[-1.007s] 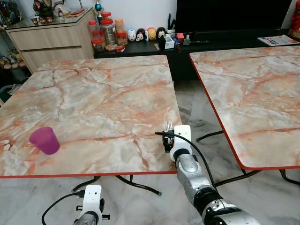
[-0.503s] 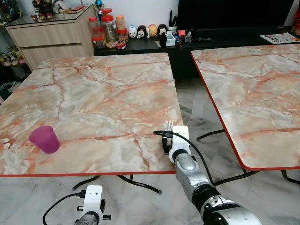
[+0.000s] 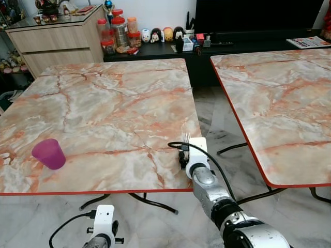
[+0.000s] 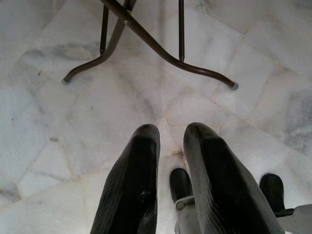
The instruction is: Setting the table
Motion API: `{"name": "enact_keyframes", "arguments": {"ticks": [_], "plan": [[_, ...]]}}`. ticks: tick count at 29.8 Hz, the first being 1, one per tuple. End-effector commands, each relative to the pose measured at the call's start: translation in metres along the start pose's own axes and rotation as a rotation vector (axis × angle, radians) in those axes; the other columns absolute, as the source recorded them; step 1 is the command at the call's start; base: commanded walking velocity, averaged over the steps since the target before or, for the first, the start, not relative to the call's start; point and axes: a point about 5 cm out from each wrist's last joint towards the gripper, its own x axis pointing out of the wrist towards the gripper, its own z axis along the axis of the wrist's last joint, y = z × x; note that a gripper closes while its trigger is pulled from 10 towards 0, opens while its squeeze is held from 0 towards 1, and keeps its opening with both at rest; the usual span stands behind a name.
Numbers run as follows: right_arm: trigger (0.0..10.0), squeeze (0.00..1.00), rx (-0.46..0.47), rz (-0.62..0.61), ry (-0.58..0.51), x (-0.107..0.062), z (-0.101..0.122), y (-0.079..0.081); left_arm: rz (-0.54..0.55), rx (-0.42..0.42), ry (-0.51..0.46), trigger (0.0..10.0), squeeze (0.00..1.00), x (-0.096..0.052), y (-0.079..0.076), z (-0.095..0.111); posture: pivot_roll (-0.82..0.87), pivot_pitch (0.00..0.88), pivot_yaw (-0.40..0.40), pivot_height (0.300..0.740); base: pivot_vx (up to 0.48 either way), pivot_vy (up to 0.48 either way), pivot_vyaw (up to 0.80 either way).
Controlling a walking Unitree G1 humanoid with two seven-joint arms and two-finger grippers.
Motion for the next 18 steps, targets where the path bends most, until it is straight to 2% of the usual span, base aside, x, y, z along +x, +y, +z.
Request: {"name": "enact_keyframes", "arguments": {"ticks": [1,18], "plan": [[0.0,0.00,0.015,0.016,0.073,-0.0024,-0.0149,0.0034,-0.004,-0.013,0.023,10.0,0.00,-0.0013,0.0013,-0.0050,0.01,0.000,0.052,0.740,0.000,0.000,0.00],[0.0,0.00,0.016,0.021,0.070,-0.0015,-0.0108,0.0054,-0.031,-0.016,0.039,10.0,0.00,-0.0010,-0.0015,-0.0060,0.01,0.000,0.051,0.740,0.000,0.000,0.00]]}}
